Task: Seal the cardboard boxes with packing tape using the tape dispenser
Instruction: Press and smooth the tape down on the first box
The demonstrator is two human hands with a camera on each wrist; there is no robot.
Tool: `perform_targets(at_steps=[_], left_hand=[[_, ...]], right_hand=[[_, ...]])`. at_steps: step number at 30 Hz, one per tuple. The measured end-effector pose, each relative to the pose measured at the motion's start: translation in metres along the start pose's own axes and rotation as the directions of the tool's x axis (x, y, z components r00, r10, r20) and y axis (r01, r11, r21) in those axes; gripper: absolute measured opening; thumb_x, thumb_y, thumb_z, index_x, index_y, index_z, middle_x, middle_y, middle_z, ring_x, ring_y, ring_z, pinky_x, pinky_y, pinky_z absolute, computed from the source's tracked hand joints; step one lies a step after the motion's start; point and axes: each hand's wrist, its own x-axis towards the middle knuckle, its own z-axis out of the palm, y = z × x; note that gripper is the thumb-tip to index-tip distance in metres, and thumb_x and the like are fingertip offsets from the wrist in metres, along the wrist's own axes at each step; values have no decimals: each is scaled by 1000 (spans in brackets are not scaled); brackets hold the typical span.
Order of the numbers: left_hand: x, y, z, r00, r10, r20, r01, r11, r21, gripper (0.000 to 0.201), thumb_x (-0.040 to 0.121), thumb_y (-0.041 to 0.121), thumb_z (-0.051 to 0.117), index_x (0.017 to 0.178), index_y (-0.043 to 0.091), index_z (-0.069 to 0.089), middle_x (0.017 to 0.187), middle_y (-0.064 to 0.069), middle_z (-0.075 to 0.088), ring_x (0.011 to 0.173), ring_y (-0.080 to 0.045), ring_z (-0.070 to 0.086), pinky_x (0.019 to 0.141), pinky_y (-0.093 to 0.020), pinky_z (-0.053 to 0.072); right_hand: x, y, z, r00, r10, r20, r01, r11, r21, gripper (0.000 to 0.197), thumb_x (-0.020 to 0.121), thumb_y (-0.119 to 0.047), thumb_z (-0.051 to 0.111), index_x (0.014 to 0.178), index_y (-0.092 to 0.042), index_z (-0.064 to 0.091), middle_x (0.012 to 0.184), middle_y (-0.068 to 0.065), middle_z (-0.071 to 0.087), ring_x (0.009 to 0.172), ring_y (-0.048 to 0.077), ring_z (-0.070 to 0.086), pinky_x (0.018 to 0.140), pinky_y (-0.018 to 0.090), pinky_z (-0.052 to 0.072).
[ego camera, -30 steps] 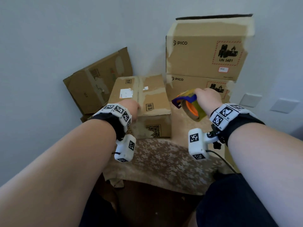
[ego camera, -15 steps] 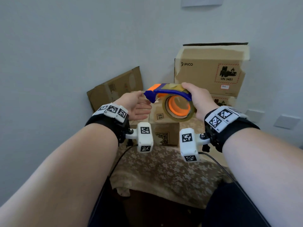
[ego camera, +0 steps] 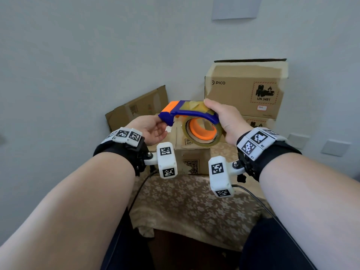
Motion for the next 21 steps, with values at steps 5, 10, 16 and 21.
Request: perform_targets(at_steps=[5,10,16,21], left_hand=[[5,7,-5,978,147,-151,-112,970,217,17,93,6,52,77,7,59,41,3,57,33,-1,47,54,-18,48],[21,18,-28,946,223,-237,-154,948,279,17,94,10,54,78,11,60,41,5,54,30,-2,43,42,-16,46],[44,12,-64,913,252,-322,-144,935,323,28,98,19,51,72,13,55,44,5,55,36,-4,44,42,-18,46],[60,-10,-70,900,297,-320,-174,917,359,32,96,22,55,66,11,58,46,5,54,49,-10,43,53,-22,40]], right_hand=[[-5,-9,5,997,4,73,3,994,-105,33,84,-48,66,77,-16,66,66,1,66,60,13,60,64,24,47],[-1,-21,6,996,-5,86,19,988,-155,30,82,-44,69,84,-14,68,65,1,64,55,13,57,59,21,47],[10,-17,-4,994,18,103,7,971,-238,46,81,-38,70,109,-1,69,71,7,66,59,18,58,66,27,48],[15,-12,3,993,26,118,18,934,-357,25,85,-36,67,80,-11,64,69,5,61,63,17,54,65,27,43]])
